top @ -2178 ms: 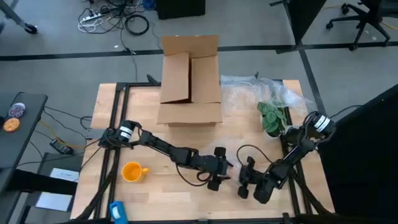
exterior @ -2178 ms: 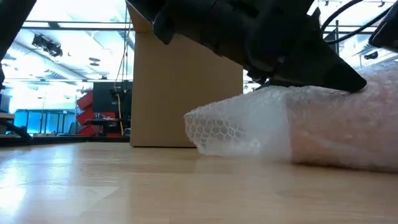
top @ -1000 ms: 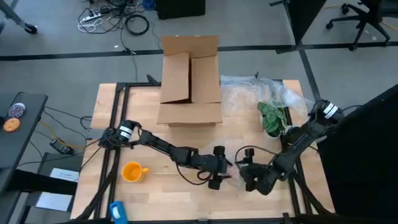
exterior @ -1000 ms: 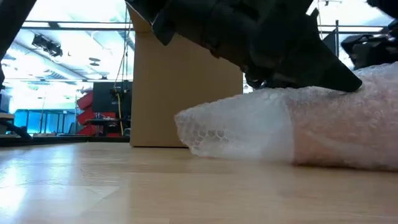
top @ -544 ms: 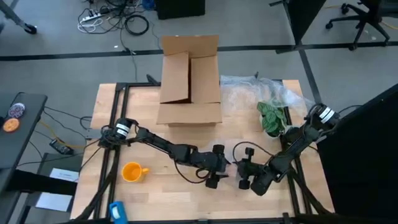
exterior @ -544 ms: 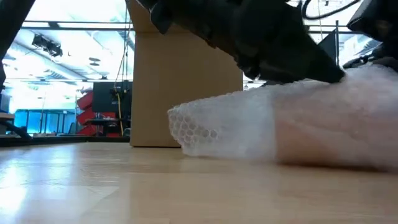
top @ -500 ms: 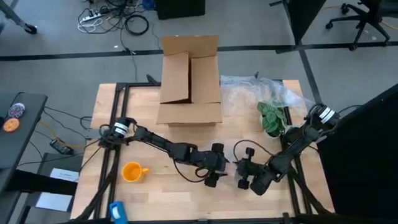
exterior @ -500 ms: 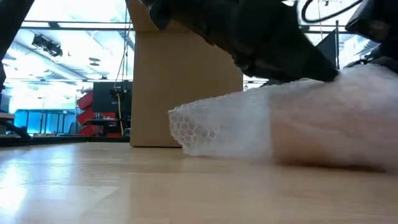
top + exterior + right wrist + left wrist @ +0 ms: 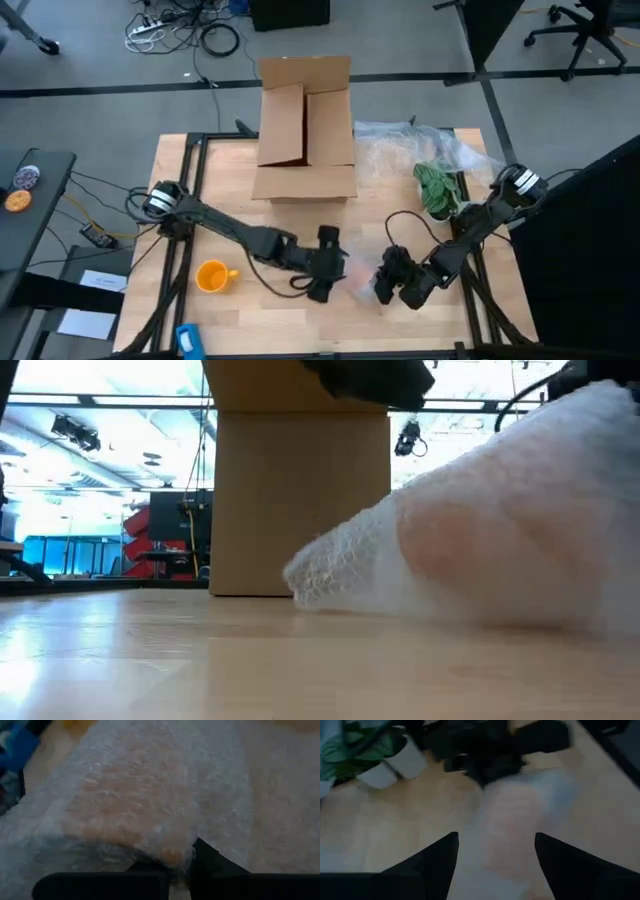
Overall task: Wrap mug
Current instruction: Wrap the orange cup with the bubble wrap
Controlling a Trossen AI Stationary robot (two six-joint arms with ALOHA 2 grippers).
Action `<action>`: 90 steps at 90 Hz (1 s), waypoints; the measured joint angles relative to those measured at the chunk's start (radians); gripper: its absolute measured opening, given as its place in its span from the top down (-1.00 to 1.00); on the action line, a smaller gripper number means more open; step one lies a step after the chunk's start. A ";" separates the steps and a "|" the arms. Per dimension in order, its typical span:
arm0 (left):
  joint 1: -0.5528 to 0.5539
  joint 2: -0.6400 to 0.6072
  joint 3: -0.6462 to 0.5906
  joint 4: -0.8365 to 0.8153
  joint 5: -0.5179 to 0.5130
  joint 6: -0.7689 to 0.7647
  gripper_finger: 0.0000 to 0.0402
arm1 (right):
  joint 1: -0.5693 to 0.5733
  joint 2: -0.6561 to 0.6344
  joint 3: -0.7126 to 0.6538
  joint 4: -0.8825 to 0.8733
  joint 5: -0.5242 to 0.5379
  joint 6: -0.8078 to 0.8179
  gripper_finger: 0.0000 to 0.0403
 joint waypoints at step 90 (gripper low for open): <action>0.051 0.216 0.004 0.290 0.006 0.125 -0.23 | -0.028 -0.040 -0.281 0.527 -0.070 0.370 0.16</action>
